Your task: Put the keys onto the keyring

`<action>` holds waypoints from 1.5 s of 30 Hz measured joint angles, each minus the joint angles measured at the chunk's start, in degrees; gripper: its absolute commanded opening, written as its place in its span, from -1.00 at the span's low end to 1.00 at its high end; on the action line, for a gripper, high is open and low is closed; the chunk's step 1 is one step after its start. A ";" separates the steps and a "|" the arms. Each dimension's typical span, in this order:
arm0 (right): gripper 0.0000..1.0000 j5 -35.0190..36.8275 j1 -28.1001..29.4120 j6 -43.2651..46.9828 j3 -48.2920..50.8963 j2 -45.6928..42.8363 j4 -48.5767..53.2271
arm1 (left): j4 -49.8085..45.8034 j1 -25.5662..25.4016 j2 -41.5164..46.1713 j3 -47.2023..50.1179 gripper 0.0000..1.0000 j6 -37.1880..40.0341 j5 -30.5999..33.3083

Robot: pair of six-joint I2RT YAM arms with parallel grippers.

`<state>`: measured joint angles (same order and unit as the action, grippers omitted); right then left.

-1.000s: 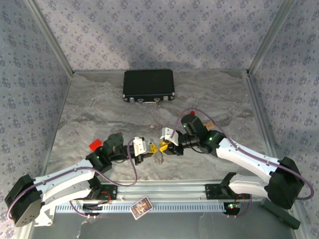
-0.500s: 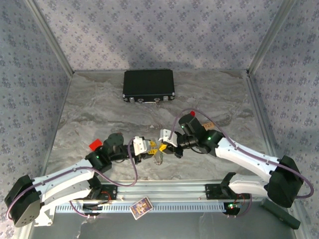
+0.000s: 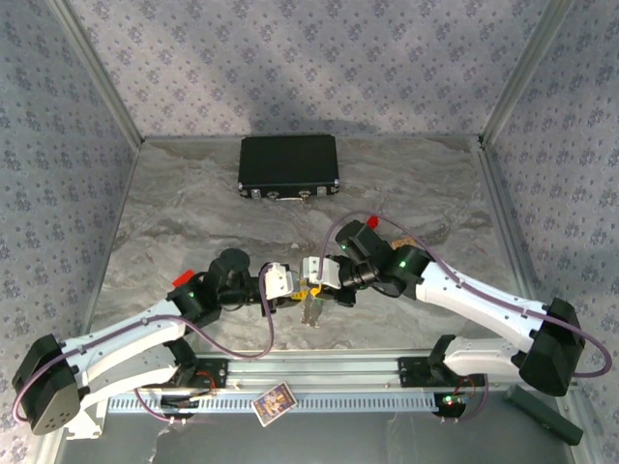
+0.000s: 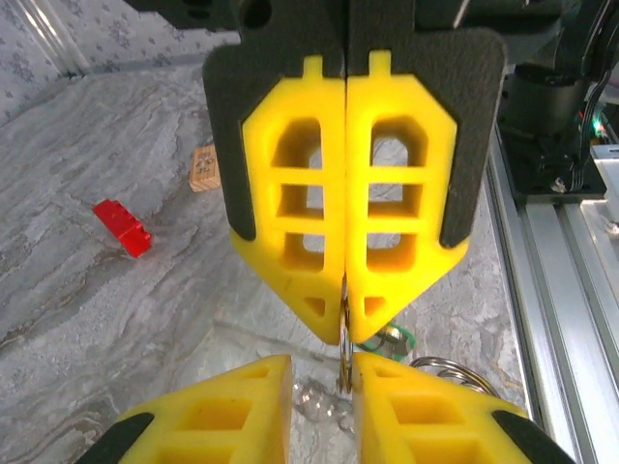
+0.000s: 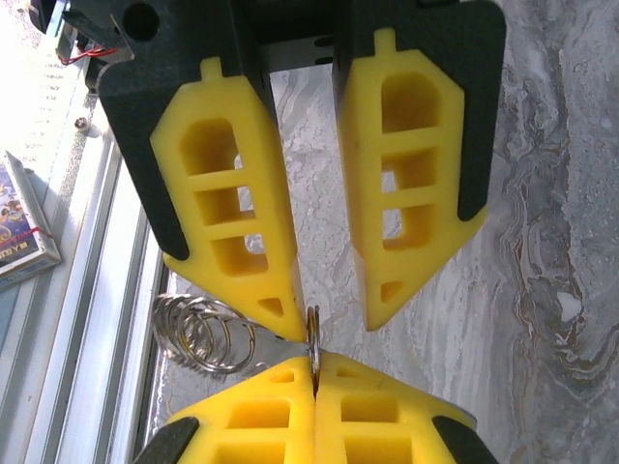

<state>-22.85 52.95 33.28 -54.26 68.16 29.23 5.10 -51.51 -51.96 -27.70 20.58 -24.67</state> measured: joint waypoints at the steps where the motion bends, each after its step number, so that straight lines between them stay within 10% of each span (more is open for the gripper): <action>1: -1.00 0.15 0.04 0.02 0.00 0.00 0.02 | -0.22 0.00 0.00 0.00 -0.54 0.00 0.00; 11: -1.00 0.70 0.42 -0.02 0.00 0.00 -0.28 | 0.26 0.00 -1.64 0.00 -0.92 1.11 -1.14; 20: -0.27 -4.61 -3.65 -4.04 9.18 -7.28 -9.70 | 9.35 0.02 -1.55 3.61 -1.00 -2.23 -1.46; 45: -0.55 -13.14 -6.95 -11.41 18.12 -9.57 -28.17 | 28.59 0.00 1.29 13.64 -1.00 -9.31 -1.49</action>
<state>-35.99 46.00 21.87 -36.14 58.59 1.06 33.69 -51.51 -50.68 -14.06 11.27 -26.15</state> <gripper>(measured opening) 0.237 0.045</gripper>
